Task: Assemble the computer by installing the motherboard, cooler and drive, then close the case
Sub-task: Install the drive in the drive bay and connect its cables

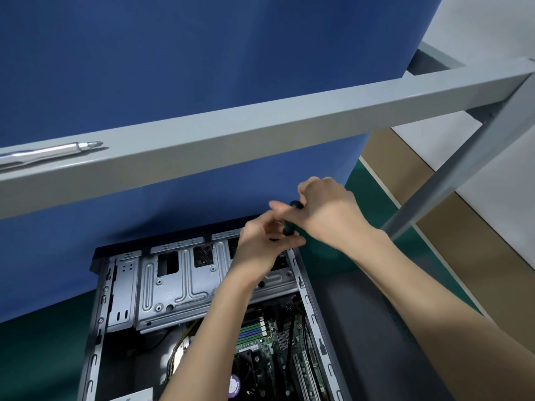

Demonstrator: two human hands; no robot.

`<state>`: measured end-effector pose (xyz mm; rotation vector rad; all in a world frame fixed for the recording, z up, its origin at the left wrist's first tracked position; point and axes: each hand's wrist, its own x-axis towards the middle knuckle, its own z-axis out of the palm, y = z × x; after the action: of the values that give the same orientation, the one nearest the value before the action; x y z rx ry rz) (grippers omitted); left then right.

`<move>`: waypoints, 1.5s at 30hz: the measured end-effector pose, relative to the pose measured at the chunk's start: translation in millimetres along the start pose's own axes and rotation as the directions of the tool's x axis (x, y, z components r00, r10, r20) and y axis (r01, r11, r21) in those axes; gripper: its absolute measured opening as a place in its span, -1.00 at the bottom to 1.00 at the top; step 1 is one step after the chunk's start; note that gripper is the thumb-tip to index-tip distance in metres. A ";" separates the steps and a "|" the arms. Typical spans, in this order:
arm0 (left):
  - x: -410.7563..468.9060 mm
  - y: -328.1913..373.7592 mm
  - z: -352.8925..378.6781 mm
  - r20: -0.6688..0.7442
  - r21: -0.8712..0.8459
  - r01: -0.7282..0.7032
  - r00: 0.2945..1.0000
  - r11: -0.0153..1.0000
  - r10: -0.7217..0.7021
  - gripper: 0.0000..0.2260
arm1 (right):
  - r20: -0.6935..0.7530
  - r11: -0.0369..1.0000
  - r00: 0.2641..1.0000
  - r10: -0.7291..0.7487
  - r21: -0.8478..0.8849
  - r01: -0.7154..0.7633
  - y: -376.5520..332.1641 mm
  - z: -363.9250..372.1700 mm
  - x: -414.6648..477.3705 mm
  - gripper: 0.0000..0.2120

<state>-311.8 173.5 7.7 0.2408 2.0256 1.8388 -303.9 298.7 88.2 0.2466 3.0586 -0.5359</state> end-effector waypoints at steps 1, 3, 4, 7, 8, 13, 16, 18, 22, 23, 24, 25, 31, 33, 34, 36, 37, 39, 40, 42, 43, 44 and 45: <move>-0.2 0.8 2.0 -0.002 0.024 -0.015 1.000 1.000 0.015 -0.79 | -0.017 1.000 1.000 -0.006 -0.018 0.006 -0.1 -2.2 -1.6 -0.47; -0.1 2.4 2.3 -0.011 0.050 -0.039 0.999 0.998 0.040 -0.79 | 0.014 0.998 0.999 -0.047 0.045 0.046 3.3 -5.7 -3.2 -0.55; 0.4 3.9 0.9 -0.008 0.056 -0.043 0.999 0.998 0.043 -0.76 | 0.051 0.994 0.996 -0.074 0.084 0.069 4.4 -6.3 -3.1 -0.63; -0.4 6.3 -1.8 0.013 0.007 -0.028 1.000 1.000 0.028 -0.79 | 0.074 0.999 0.997 -0.017 0.051 0.013 1.7 -2.0 -1.2 -0.69; -1.3 6.7 -0.9 -0.002 -0.010 -0.017 1.000 1.000 0.017 -0.78 | 0.041 1.000 0.999 0.008 0.007 -0.008 -0.6 -1.1 -0.3 -0.59; -1.8 7.1 1.0 0.000 0.061 -0.037 0.999 0.997 0.037 -0.77 | 0.026 0.991 0.997 -0.078 0.112 0.075 5.0 -2.5 -4.6 -0.65; -1.2 6.9 -0.2 -0.014 0.061 -0.028 0.999 0.998 0.029 -0.79 | 0.009 0.997 1.000 -0.021 0.080 0.020 2.7 -0.5 -3.4 -0.59; -1.1 7.5 1.2 -0.036 0.023 -0.015 0.999 1.000 0.016 -0.82 | 0.001 0.999 1.000 -0.017 0.046 0.017 2.0 -2.6 -4.3 -0.53; -2.3 8.0 1.1 0.019 0.071 -0.051 0.999 0.996 0.050 -0.82 | 0.033 0.987 0.997 -0.066 0.148 0.060 6.9 1.8 -7.2 -0.67; -2.2 7.4 1.1 -0.002 0.107 -0.053 0.999 0.993 0.054 -0.83 | 0.009 0.992 0.999 -0.039 0.117 0.038 6.7 3.6 -7.2 -0.59; -2.3 7.3 1.6 -0.033 0.147 -0.043 0.998 0.988 0.049 -0.83 | -0.022 0.998 1.000 -0.009 0.065 0.010 6.2 4.9 -6.9 -0.51; -2.2 7.4 2.7 -0.057 0.165 -0.032 0.997 0.986 0.042 -0.83 | -0.043 0.999 0.999 0.014 0.034 -0.013 5.6 4.7 -7.0 -0.47; -0.9 11.2 -1.0 -0.066 0.124 -0.050 0.996 0.991 0.058 -0.71 | -0.005 0.961 0.999 -0.053 0.271 0.052 9.5 7.4 -10.8 -0.75; -2.6 11.9 -1.1 -0.059 0.139 -0.061 0.996 0.988 0.070 -0.67 | -0.038 0.959 0.998 -0.045 0.279 0.054 7.9 10.0 -11.6 -0.76; -3.2 12.5 -0.6 -0.059 0.141 -0.066 0.995 0.988 0.075 -0.66 | -0.049 0.958 0.998 -0.039 0.282 0.051 7.3 10.3 -11.8 -0.76; -3.9 14.0 0.4 -0.064 0.140 -0.072 0.995 0.988 0.081 -0.67 | -0.063 0.958 0.997 -0.034 0.282 0.050 7.5 10.0 -11.1 -0.77; -4.3 14.6 0.8 -0.065 0.135 -0.073 0.994 0.988 0.082 -0.68 | -0.070 0.959 0.997 -0.033 0.280 0.051 7.8 9.5 -11.0 -0.76; -4.1 15.6 0.5 -0.060 0.127 -0.071 0.995 0.989 0.080 -0.69 | -0.091 0.959 0.995 -0.034 0.279 0.058 8.5 9.0 -10.9 -0.74; -4.1 15.7 0.5 -0.053 0.124 -0.069 0.996 0.990 0.076 -0.71 | -0.098 0.957 0.995 -0.034 0.282 0.061 8.8 9.2 -11.7 -0.73; -4.9 15.6 0.6 -0.050 0.135 -0.068 0.996 0.989 0.075 -0.75 | -0.112 0.953 0.993 -0.031 0.297 0.064 9.4 9.2 -14.0 -0.73; -5.6 15.0 0.1 -0.068 0.148 -0.061 0.995 0.987 0.072 -0.75 | -0.127 0.950 0.991 -0.031 0.304 0.069 9.9 9.4 -15.2 -0.72; -6.4 13.4 -0.8 -0.100 0.159 -0.049 0.993 0.986 0.066 -0.75 | -0.148 0.949 0.988 -0.032 0.307 0.076 10.8 9.4 -16.4 -0.72; -7.4 11.3 -2.3 -0.137 0.172 -0.035 0.989 0.984 0.059 -0.74 | -0.172 0.948 0.985 -0.032 0.308 0.084 12.0 8.8 -17.2 -0.72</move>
<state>-307.5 169.9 20.2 0.2121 2.2963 1.7577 -284.9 304.3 76.8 0.2166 3.1308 -1.0610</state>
